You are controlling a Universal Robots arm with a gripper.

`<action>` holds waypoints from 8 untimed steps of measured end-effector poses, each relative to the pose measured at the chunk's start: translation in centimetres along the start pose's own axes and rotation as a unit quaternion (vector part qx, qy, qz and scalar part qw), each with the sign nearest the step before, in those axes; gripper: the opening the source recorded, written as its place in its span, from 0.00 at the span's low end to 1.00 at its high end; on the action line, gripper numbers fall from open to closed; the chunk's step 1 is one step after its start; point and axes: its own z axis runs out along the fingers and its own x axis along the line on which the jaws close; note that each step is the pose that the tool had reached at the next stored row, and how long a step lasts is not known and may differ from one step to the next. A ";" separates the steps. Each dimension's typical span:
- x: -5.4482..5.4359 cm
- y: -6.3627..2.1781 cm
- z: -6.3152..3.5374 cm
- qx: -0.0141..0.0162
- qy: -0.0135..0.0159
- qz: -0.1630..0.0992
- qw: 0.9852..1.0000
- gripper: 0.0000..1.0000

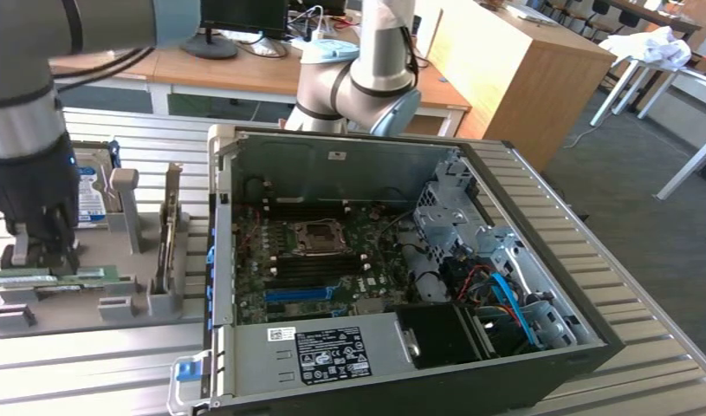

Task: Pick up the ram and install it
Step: 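Pick up the ram and move it above insertion slot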

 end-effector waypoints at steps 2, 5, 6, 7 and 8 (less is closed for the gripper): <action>0.0 0.01 -0.80 0.000 0.000 0.000 1.000 0.11; 0.0 0.04 -2.06 0.000 0.000 0.000 1.000 0.11; -0.1 0.04 -2.46 0.000 0.000 0.000 1.000 0.11; -0.1 0.05 -2.91 0.000 0.000 0.000 1.000 0.11; -0.1 0.05 -3.31 0.000 0.000 0.000 1.000 0.11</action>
